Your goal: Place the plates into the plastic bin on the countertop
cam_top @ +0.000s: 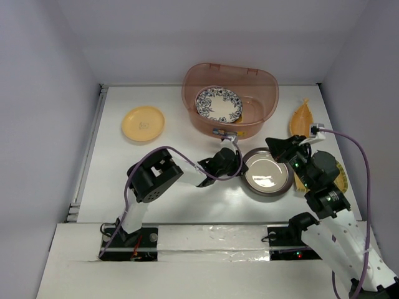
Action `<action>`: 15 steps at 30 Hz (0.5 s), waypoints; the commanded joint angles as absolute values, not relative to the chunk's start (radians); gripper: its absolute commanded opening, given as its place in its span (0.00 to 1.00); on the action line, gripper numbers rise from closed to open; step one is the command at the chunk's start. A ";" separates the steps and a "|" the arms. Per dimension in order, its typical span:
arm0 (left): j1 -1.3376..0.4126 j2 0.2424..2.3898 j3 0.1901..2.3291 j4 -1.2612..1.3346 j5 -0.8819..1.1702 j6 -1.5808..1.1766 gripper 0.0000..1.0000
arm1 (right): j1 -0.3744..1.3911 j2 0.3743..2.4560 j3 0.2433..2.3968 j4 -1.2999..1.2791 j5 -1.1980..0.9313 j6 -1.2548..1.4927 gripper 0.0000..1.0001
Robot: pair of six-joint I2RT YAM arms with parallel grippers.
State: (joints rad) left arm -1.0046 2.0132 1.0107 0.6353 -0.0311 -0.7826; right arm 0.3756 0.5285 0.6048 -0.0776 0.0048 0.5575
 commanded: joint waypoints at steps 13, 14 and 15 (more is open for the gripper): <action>-0.959 1.684 0.773 0.704 -0.048 -0.822 0.00 | 0.385 0.514 0.604 -0.038 0.008 0.572 0.16; -0.959 1.646 0.744 0.697 -0.040 -0.824 0.00 | 0.385 0.509 0.607 -0.040 0.009 0.572 0.16; -0.959 1.605 0.730 0.696 -0.038 -0.828 0.00 | 0.385 0.500 0.615 -0.041 0.008 0.574 0.16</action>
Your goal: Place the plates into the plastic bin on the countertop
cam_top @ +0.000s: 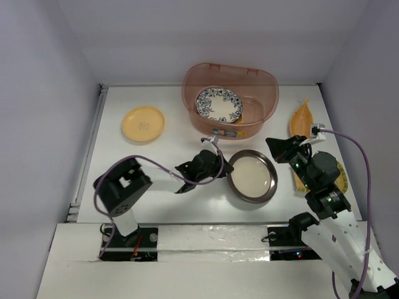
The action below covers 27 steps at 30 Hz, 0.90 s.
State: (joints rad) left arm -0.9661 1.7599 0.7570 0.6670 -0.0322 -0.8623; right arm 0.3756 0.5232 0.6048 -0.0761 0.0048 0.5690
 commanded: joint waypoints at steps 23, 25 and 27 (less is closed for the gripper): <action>-0.617 1.204 1.042 0.517 -0.067 -0.680 0.00 | 0.385 0.426 0.667 -0.123 0.020 0.569 0.16; -0.586 1.306 1.121 0.512 -0.043 -0.657 0.00 | 0.385 0.428 0.667 -0.133 0.017 0.563 0.16; -0.546 1.379 1.234 0.500 -0.022 -0.649 0.00 | 0.385 0.429 0.669 -0.141 0.009 0.557 0.16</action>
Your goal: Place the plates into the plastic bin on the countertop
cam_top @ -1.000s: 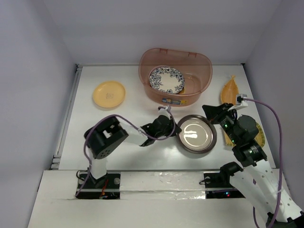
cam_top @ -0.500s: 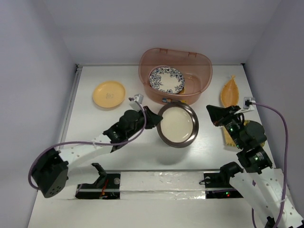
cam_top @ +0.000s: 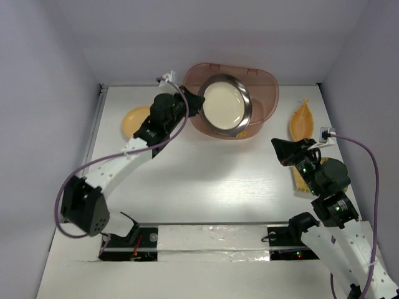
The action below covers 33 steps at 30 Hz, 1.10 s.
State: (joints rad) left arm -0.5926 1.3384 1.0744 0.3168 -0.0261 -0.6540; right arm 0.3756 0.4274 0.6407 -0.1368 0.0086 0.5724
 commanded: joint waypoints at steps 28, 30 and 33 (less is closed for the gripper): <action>-0.477 2.055 1.809 0.181 -0.063 -0.542 0.26 | 0.385 0.477 0.632 -0.121 0.008 0.557 0.16; -0.477 2.057 1.812 0.157 -0.106 -0.512 0.40 | 0.385 0.476 0.629 -0.121 0.008 0.557 0.16; -0.477 2.051 1.816 0.135 -0.158 -0.473 0.50 | 0.385 0.474 0.632 -0.121 0.008 0.555 0.16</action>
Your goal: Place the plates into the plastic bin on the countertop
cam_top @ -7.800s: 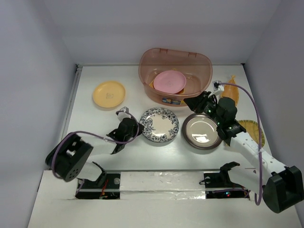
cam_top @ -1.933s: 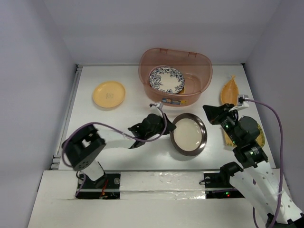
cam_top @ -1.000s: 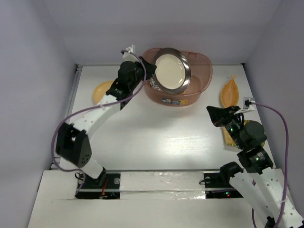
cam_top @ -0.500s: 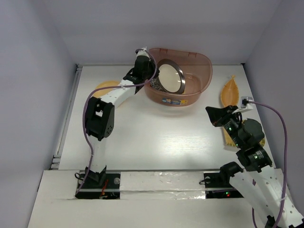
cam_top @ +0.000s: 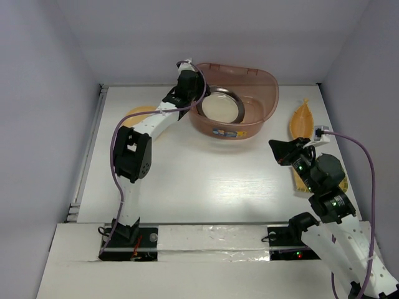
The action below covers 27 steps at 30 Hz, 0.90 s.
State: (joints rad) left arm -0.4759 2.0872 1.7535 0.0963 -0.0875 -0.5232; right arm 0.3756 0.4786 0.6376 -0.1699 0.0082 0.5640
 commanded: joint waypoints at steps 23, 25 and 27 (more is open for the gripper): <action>-0.246 1.125 0.661 0.425 -0.442 -0.759 0.12 | 0.385 0.497 0.574 -0.045 -0.032 0.548 0.01; -0.171 1.086 0.582 0.436 -0.385 -0.821 0.21 | 0.385 0.520 0.566 -0.029 -0.061 0.552 0.06; -0.094 1.080 0.531 0.411 -0.339 -0.841 0.36 | 0.385 0.538 0.555 -0.011 -0.107 0.561 0.12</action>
